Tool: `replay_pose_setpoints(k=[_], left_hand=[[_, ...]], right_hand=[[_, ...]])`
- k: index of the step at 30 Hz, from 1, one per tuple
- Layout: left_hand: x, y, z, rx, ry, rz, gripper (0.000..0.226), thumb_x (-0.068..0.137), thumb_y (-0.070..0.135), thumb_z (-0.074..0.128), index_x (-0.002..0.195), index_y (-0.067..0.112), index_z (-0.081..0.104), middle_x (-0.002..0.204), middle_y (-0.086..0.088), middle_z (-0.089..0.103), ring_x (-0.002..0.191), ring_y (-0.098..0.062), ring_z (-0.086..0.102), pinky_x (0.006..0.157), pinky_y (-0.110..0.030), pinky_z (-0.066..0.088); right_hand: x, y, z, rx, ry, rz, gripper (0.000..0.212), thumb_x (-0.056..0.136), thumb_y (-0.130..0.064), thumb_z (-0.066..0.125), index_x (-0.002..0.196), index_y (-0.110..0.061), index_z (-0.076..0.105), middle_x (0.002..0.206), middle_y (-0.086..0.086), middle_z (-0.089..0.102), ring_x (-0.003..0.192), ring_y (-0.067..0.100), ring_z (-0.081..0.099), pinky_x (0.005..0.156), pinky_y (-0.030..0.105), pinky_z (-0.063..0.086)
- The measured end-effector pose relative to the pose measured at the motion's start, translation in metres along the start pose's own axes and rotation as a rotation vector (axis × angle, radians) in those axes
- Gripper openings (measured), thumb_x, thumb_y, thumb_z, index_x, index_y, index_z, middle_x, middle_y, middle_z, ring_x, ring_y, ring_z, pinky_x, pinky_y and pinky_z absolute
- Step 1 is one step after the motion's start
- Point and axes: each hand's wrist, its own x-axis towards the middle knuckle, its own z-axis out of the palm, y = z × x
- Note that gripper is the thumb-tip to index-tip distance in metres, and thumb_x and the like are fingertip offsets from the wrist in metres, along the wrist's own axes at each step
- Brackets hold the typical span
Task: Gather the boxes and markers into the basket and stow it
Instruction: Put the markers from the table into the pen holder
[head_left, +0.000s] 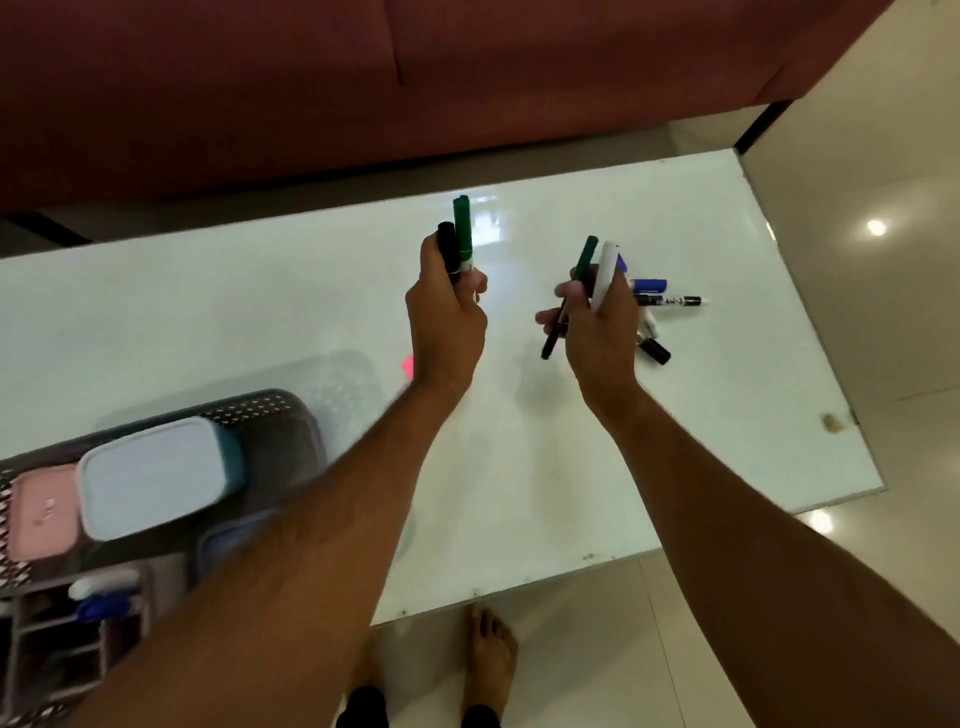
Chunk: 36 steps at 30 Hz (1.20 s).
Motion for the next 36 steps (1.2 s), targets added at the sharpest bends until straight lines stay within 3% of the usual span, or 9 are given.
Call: replay_pose_setpoints(k=[5,7,10,13,21,24,28,33,36], left_hand=[[-0.026,0.007,-0.058,-0.185,0.148,-0.076,0.026,0.103,0.002,0.050,0.126,0.006,0.060,0.100,-0.004,0.072,0.093,-0.017,0.074,0.092,-0.029,0.060],[-0.038,0.005,-0.087,-0.272,0.201,-0.092,0.024,0.103,0.000,0.048,0.123,0.006,0.060,0.098,-0.008,0.071,0.093,-0.023,0.074,0.088,-0.039,0.060],[-0.051,0.003,-0.132,-0.377,0.275,-0.104,0.022,0.106,0.004,0.044,0.123,0.008,0.057,0.093,-0.014,0.065,0.084,-0.028,0.067,0.073,-0.036,0.054],[-0.062,0.000,-0.182,-0.413,0.366,-0.064,0.016,0.108,0.010,0.046,0.121,0.008,0.055,0.088,-0.022,0.058,0.080,-0.026,0.061,0.071,-0.034,0.053],[-0.107,-0.012,-0.322,-0.392,0.523,0.071,0.017,0.104,0.001,0.053,0.120,-0.005,0.052,0.094,-0.027,0.067,0.088,-0.037,0.072,0.074,-0.041,0.059],[-0.137,-0.028,-0.367,-0.358,0.556,0.064,0.018,0.104,0.001,0.052,0.122,-0.003,0.051,0.095,-0.015,0.068,0.089,-0.027,0.072,0.081,-0.031,0.058],[-0.178,-0.065,-0.400,-0.339,0.580,-0.001,0.019,0.104,0.000,0.051,0.122,-0.007,0.052,0.099,-0.023,0.066,0.092,-0.035,0.070,0.090,-0.043,0.059],[-0.208,-0.095,-0.409,-0.341,0.586,-0.050,0.013,0.104,-0.004,0.049,0.116,0.000,0.053,0.095,-0.013,0.066,0.092,-0.026,0.068,0.090,-0.036,0.057],[-0.215,-0.108,-0.405,-0.356,0.581,-0.091,0.021,0.104,-0.004,0.050,0.114,0.013,0.056,0.094,-0.002,0.067,0.091,-0.021,0.067,0.093,-0.035,0.056]], right_hand=[[-0.038,-0.047,0.055,0.268,-0.124,0.085,0.016,0.108,-0.017,0.049,0.120,-0.013,0.059,0.081,0.005,0.060,0.064,0.016,0.066,0.067,0.033,0.060],[-0.061,-0.062,0.080,0.340,-0.171,0.181,0.022,0.108,-0.029,0.052,0.112,-0.011,0.064,0.078,0.004,0.052,0.056,0.015,0.056,0.057,0.033,0.054],[-0.095,-0.077,0.114,0.416,-0.260,0.295,0.036,0.106,-0.044,0.051,0.091,-0.014,0.060,0.065,-0.002,0.046,0.050,0.013,0.041,0.048,0.026,0.039],[-0.136,-0.089,0.148,0.576,-0.384,0.365,0.038,0.109,-0.041,0.044,0.083,-0.014,0.053,0.060,0.000,0.043,0.048,0.013,0.036,0.047,0.026,0.033],[-0.259,-0.111,0.225,0.515,-0.530,-0.069,0.008,0.106,-0.004,0.048,0.103,-0.010,0.051,0.079,0.006,0.048,0.073,0.023,0.047,0.072,0.033,0.048],[-0.306,-0.108,0.235,0.520,-0.513,-0.118,0.006,0.107,-0.003,0.046,0.111,-0.004,0.049,0.084,0.013,0.046,0.076,0.028,0.044,0.071,0.030,0.047],[-0.361,-0.076,0.241,0.506,-0.434,-0.047,0.007,0.107,-0.008,0.047,0.112,-0.003,0.049,0.085,0.007,0.047,0.075,0.014,0.046,0.071,0.023,0.046],[-0.393,-0.035,0.250,0.323,-0.333,-0.141,0.033,0.103,-0.027,0.053,0.113,0.003,0.049,0.090,0.009,0.052,0.079,0.021,0.049,0.074,0.037,0.047],[-0.399,-0.024,0.250,0.232,-0.306,-0.286,0.025,0.102,-0.026,0.051,0.112,-0.003,0.051,0.087,-0.015,0.055,0.076,0.005,0.051,0.068,0.026,0.048]])
